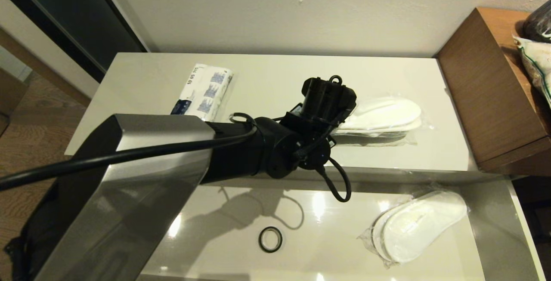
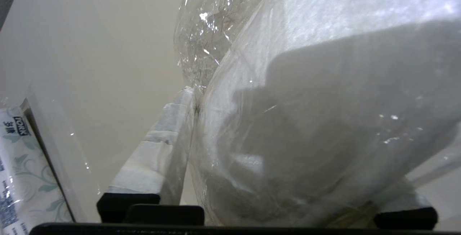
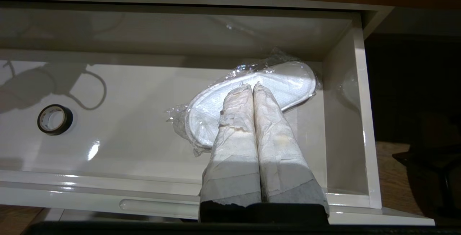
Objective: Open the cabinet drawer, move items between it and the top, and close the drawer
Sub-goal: Place the disposable slippers on the table, then pick up the disposable slippers on the table
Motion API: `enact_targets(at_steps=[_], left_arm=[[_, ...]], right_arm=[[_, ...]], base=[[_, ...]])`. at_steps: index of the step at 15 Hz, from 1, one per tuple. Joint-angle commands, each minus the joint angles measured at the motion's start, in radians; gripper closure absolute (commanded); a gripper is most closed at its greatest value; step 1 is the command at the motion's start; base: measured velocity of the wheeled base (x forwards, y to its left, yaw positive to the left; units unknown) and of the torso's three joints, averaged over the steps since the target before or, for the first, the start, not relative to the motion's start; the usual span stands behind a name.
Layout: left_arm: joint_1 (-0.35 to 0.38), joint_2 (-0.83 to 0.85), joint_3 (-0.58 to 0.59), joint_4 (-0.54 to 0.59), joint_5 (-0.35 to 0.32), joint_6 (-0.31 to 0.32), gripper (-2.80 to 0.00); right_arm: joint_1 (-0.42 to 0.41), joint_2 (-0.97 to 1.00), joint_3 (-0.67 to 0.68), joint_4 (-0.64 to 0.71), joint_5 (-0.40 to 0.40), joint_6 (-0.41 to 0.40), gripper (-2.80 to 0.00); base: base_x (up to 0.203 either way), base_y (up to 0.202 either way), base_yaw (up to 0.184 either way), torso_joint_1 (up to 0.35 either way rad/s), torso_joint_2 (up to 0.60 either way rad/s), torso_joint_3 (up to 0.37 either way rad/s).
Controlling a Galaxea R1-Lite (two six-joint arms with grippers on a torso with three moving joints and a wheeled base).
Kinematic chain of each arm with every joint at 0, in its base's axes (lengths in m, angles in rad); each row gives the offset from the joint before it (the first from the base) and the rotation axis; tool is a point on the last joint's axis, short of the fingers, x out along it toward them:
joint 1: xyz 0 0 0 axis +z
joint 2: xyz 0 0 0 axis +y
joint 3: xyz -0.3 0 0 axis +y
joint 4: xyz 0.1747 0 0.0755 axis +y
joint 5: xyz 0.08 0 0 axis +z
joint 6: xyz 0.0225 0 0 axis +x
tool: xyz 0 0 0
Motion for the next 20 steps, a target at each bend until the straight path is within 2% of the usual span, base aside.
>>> enact_targets(at_steps=[1, 4, 7, 10, 11, 16, 17, 20], left_arm=[[-0.013, -0.049, 0.014, 0.006, 0.011, 0.002, -2.80], [-0.061, -0.182, 0.076, 0.011, 0.031, -0.010, -2.80], [-0.080, -0.298, 0.142, 0.040, 0.040, -0.025, -2.80], [-0.082, -0.369, 0.176, 0.134, 0.066, -0.088, -2.80], [-0.085, -0.381, 0.182, 0.157, 0.068, -0.106, 0.00], [-0.087, -0.549, 0.305, 0.263, 0.124, -0.187, 0.00], [-0.076, -0.589, 0.314, 0.304, 0.138, -0.205, 0.00], [0.004, -0.703, 0.312, 0.502, 0.168, -0.312, 0.00]], right_arm=[[0.001, 0.001, 0.000, -0.001, 0.000, 0.000, 0.00], [0.001, 0.001, 0.000, -0.001, 0.000, -0.001, 0.00], [0.001, 0.001, 0.000, 0.000, 0.000, 0.000, 0.00], [0.001, 0.001, 0.000, -0.001, 0.000, 0.000, 0.00], [0.001, 0.000, 0.000, 0.001, 0.000, 0.000, 0.00], [0.001, 0.001, 0.000, -0.001, 0.000, 0.000, 0.00], [0.001, 0.001, 0.000, -0.001, 0.000, 0.000, 0.00], [0.001, 0.001, 0.000, 0.000, 0.000, 0.000, 0.00]], base=[[0.000, 0.000, 0.000, 0.000, 0.00, 0.000], [0.000, 0.000, 0.000, 0.000, 0.00, 0.000], [0.000, 0.000, 0.000, 0.000, 0.00, 0.000], [0.000, 0.000, 0.000, 0.000, 0.00, 0.000], [0.000, 0.000, 0.000, 0.000, 0.00, 0.000], [0.000, 0.000, 0.000, 0.000, 0.00, 0.000], [0.000, 0.000, 0.000, 0.000, 0.00, 0.000], [0.000, 0.000, 0.000, 0.000, 0.00, 0.000]])
